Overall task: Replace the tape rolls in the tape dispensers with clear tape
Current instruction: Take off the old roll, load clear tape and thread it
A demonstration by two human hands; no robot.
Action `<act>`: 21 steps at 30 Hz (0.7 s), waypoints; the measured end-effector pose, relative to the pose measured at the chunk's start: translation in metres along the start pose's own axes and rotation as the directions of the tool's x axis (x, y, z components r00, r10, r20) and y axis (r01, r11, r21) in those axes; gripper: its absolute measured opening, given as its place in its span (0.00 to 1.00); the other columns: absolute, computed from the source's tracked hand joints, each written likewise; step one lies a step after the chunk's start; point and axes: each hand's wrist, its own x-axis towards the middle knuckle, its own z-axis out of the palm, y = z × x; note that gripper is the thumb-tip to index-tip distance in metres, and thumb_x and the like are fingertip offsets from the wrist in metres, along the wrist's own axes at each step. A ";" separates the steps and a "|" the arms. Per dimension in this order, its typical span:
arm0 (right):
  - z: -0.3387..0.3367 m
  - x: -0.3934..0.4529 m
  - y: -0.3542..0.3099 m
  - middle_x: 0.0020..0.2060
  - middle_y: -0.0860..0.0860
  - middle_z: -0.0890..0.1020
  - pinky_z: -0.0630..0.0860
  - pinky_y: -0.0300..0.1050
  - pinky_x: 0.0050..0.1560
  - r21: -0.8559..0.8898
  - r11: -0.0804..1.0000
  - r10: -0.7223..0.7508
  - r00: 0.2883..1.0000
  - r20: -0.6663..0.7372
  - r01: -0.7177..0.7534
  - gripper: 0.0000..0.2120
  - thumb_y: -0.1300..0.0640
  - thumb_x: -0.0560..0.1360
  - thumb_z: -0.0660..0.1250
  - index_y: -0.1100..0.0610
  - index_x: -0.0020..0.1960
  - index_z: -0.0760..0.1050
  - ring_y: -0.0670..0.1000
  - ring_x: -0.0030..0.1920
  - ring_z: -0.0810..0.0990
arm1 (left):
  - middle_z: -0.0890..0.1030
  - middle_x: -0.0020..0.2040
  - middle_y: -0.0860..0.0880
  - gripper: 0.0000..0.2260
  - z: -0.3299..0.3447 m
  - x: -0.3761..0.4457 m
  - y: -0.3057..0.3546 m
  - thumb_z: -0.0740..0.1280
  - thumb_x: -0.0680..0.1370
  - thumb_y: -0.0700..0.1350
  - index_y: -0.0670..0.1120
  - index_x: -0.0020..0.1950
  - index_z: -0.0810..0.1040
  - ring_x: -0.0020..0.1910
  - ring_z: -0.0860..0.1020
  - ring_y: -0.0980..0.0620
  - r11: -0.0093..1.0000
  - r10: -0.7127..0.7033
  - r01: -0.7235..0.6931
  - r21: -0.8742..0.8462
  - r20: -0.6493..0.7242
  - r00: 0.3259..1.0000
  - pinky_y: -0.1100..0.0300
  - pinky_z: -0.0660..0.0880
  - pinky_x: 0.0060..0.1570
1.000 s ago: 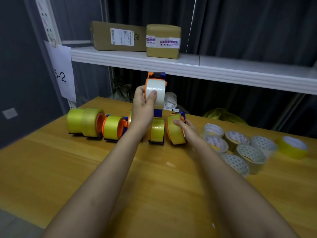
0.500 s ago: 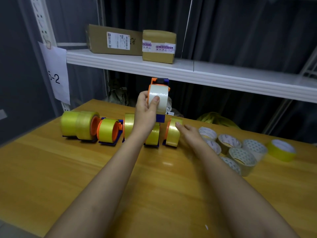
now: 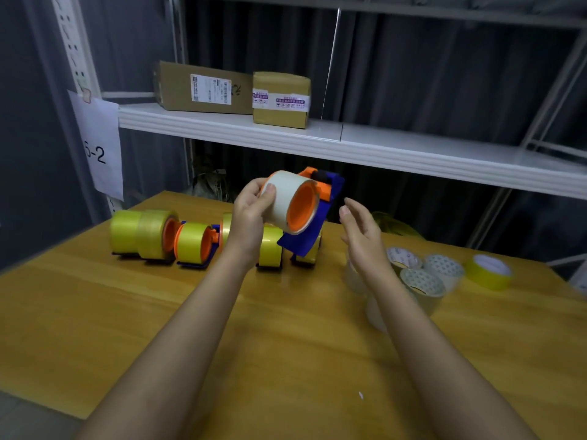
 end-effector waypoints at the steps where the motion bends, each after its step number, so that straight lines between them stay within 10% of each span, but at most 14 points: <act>1: -0.003 -0.004 -0.005 0.68 0.49 0.71 0.71 0.50 0.67 0.050 0.999 -0.003 1.000 0.002 0.003 0.21 0.49 0.81 0.60 0.51 0.72 0.66 0.47 0.67 0.71 | 0.78 0.44 0.49 0.11 0.000 -0.004 0.000 0.61 0.74 0.50 0.46 0.51 0.75 0.43 0.76 0.53 1.000 -0.007 0.008 -0.013 0.026 1.000 0.62 0.72 0.40; 7: -0.015 -0.030 -0.014 0.70 0.54 0.67 0.73 0.52 0.66 0.257 0.966 0.037 0.999 -0.017 -0.032 0.34 0.55 0.77 0.68 0.51 0.77 0.53 0.53 0.66 0.73 | 0.76 0.35 0.51 0.10 0.000 -0.025 -0.002 0.60 0.73 0.49 0.44 0.41 0.75 0.35 0.75 0.55 0.992 -0.066 0.060 -0.110 -0.047 0.997 0.62 0.70 0.34; 15: -0.033 -0.067 -0.010 0.71 0.47 0.68 0.63 0.42 0.71 -0.213 0.943 -0.210 0.953 0.219 0.257 0.27 0.45 0.71 0.70 0.48 0.68 0.71 0.43 0.72 0.62 | 0.76 0.33 0.51 0.10 0.004 -0.054 -0.011 0.62 0.77 0.48 0.46 0.38 0.76 0.32 0.76 0.59 0.991 -0.129 0.131 0.032 -0.048 0.990 0.65 0.72 0.31; 21: -0.045 -0.080 -0.013 0.64 0.36 0.69 0.62 0.40 0.64 -0.413 0.902 0.100 0.867 0.488 0.128 0.30 0.44 0.69 0.73 0.41 0.69 0.69 0.38 0.67 0.64 | 0.75 0.32 0.47 0.13 0.005 -0.066 -0.034 0.61 0.80 0.46 0.42 0.38 0.75 0.28 0.75 0.55 0.937 -0.335 0.328 0.121 0.043 0.941 0.61 0.71 0.31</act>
